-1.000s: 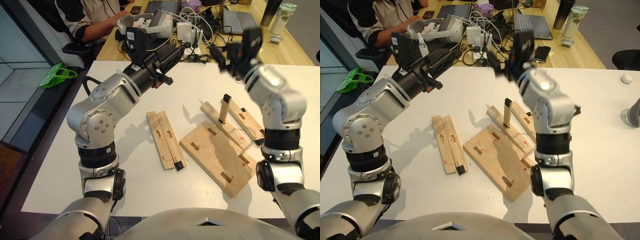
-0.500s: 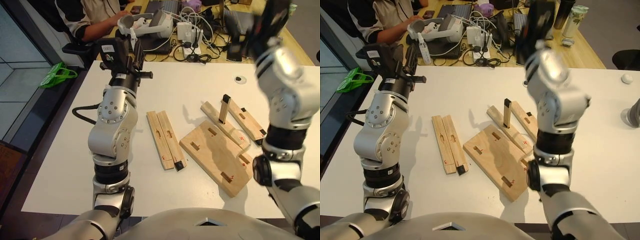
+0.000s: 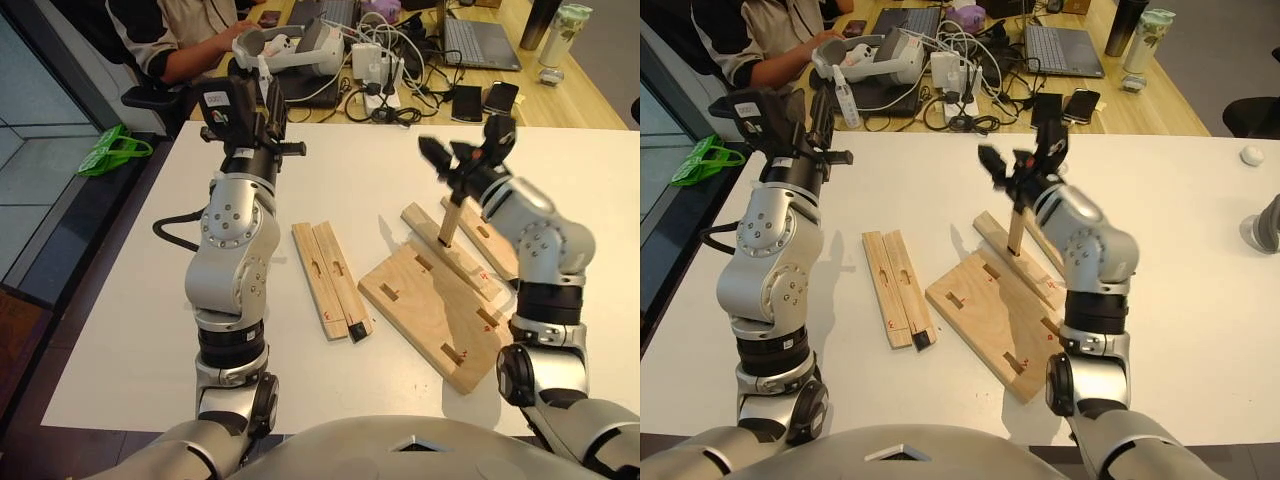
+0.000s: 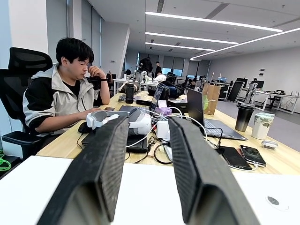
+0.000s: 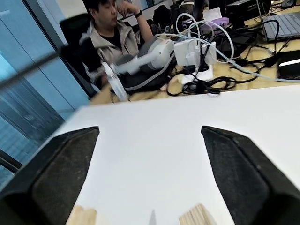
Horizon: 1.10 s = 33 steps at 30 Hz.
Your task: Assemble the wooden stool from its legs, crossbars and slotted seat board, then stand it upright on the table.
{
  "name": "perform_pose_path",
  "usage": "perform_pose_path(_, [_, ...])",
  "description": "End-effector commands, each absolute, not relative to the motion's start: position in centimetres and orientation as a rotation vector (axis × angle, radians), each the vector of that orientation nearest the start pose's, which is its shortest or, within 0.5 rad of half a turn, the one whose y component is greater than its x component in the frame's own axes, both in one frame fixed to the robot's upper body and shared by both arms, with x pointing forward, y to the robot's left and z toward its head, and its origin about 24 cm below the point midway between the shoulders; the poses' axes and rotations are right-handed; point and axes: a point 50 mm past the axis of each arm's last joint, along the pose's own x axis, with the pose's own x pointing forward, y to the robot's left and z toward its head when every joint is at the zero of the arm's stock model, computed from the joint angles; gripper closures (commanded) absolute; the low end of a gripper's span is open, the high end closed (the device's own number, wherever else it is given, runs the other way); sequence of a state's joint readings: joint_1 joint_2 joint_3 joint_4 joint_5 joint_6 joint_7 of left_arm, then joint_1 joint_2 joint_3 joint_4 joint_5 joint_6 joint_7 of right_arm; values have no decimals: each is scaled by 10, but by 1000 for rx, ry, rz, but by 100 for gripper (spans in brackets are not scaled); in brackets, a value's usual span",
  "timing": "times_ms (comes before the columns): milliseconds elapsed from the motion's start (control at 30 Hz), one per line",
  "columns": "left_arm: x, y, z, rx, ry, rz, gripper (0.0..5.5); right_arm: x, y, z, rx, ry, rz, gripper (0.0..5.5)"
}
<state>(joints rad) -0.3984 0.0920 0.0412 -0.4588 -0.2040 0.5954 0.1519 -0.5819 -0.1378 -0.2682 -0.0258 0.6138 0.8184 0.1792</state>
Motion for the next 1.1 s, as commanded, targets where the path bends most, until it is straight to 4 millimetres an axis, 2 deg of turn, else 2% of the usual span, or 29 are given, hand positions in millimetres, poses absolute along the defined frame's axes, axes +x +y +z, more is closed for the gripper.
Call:
perform_pose_path(33, [285,142,200,-83,-271,-13,395,340,-206,219,887,-110,409,146])
perform_pose_path(100, [284,142,200,-76,-268,-16,395,325,-222,203,851,-42,462,146])
perform_pose_path(167, [284,145,200,-73,-264,-8,395,305,-237,179,691,116,488,146])
perform_pose_path(233, [284,149,199,-77,-258,8,395,291,-262,155,530,265,446,146])
perform_pose_path(300, [283,149,200,-76,-257,9,395,268,-276,136,445,398,513,146])
perform_pose_path(433, [280,152,198,-71,-251,18,395,174,-309,88,198,873,767,146])
perform_pose_path(533, [278,156,196,-67,-248,34,395,117,-334,76,22,1151,940,146])
perform_pose_path(600, [276,156,196,-67,-248,39,395,92,-342,77,-51,1248,1051,146])
perform_pose_path(667, [276,155,195,-68,-245,39,395,77,-342,73,-96,1295,1132,146])
perform_pose_path(767, [277,154,195,-71,-242,33,395,76,-314,54,-141,1198,1180,146])
perform_pose_path(900, [279,155,199,-56,-247,19,395,105,-264,36,-134,949,1102,146])
perform_pose_path(1000, [280,153,199,-50,-241,8,395,123,-235,30,-110,868,1094,146])
perform_pose_path(1100, [281,151,201,-51,-240,-10,395,150,-213,21,-117,800,1049,146])
